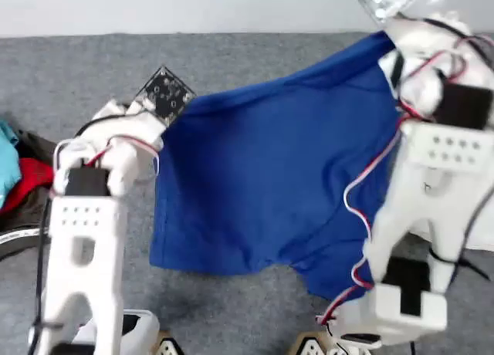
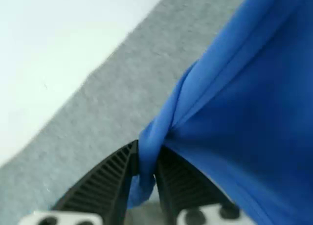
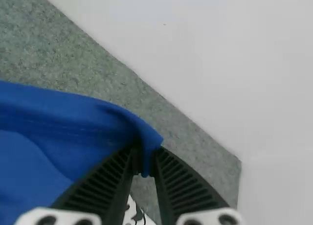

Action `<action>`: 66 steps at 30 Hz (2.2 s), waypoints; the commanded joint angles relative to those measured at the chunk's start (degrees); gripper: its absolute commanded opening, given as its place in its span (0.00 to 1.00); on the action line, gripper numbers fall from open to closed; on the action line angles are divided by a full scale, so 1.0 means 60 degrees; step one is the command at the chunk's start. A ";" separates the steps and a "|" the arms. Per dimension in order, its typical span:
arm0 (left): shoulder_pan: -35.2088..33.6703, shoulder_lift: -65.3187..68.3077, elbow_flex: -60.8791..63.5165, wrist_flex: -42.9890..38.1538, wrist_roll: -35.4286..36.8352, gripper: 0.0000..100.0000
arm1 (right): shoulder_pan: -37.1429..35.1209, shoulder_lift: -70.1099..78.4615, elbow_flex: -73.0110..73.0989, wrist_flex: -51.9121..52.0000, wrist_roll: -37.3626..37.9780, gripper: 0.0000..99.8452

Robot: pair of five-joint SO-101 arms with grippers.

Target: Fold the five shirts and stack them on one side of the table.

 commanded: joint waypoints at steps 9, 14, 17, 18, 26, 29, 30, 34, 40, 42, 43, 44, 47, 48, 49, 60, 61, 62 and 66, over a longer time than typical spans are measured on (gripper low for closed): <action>-0.0454 0.6066 -0.5385 -0.0952 -0.0293 0.01 | -0.0007 0.2352 -0.0044 -0.3333 -0.0088 0.01; -0.0264 0.7663 -0.7890 0.1348 -0.1348 0.01 | -0.0022 0.2615 -0.0044 -0.3451 -0.0073 0.01; -0.0249 0.8308 -0.8930 0.2886 -0.1817 0.02 | -0.0007 0.2586 -0.0044 -0.2630 -0.0015 0.01; -0.0249 0.8454 -0.9223 0.3414 -0.1934 0.02 | -0.0007 0.2571 -0.0044 -0.2249 0.0000 0.01; -0.0132 0.8894 -1.0352 0.7385 -0.2813 0.02 | 0.0051 0.1824 -0.0103 0.1839 0.0454 0.01; -0.0132 0.8938 -1.0337 0.8484 -0.3077 0.02 | -0.0007 0.1399 -0.0103 0.3333 0.0454 0.01; -0.0132 0.8967 -1.0308 0.8791 -0.3150 0.02 | -0.0007 0.1311 -0.0088 0.3788 0.0454 0.01; -0.0132 0.8791 -0.9707 0.9040 -0.3282 0.02 | 0.0066 0.1106 0.0015 0.5194 0.0440 0.01; 0.0293 0.7927 -0.7289 0.9040 -0.3853 0.02 | 0.0476 0.0183 0.2022 0.5165 0.0469 0.01; 0.0484 0.7663 -0.6557 0.9040 -0.3883 0.02 | 0.0623 -0.0374 0.3033 0.5165 0.0469 0.01; 0.0542 0.7560 -0.6249 0.9040 -0.3883 0.02 | 0.0667 -0.0667 0.3516 0.5165 0.0527 0.01; 0.0586 0.7473 -0.6000 0.9040 -0.3883 0.02 | 0.0711 -0.0960 0.4015 0.5165 0.0689 0.01; 0.0542 0.7385 -0.5502 0.9040 -0.3868 0.02 | 0.0755 -0.1839 0.5421 0.5165 0.0938 0.01; 0.0513 0.7370 -0.5370 0.9040 -0.3868 0.02 | 0.0828 -0.2161 0.5861 0.5165 0.0996 0.01; 0.0513 0.7341 -0.5194 0.9040 -0.3868 0.02 | 0.0901 -0.2484 0.6256 0.5165 0.1114 0.01; 0.0747 0.7297 -0.3392 0.9040 -0.3912 0.02 | 0.2308 -0.3949 0.8293 0.5150 0.2359 0.01; 0.0747 0.7297 -0.3363 0.9040 -0.3912 0.02 | 0.2469 -0.3963 0.8337 0.5150 0.2447 0.01; 0.0733 0.7297 -0.3333 0.9040 -0.3912 0.02 | 0.2689 -0.3963 0.8337 0.5165 0.2505 0.01; 0.0762 0.7297 -0.3099 0.9040 -0.3927 0.02 | 0.3201 -0.4168 0.8571 0.5165 0.2916 0.01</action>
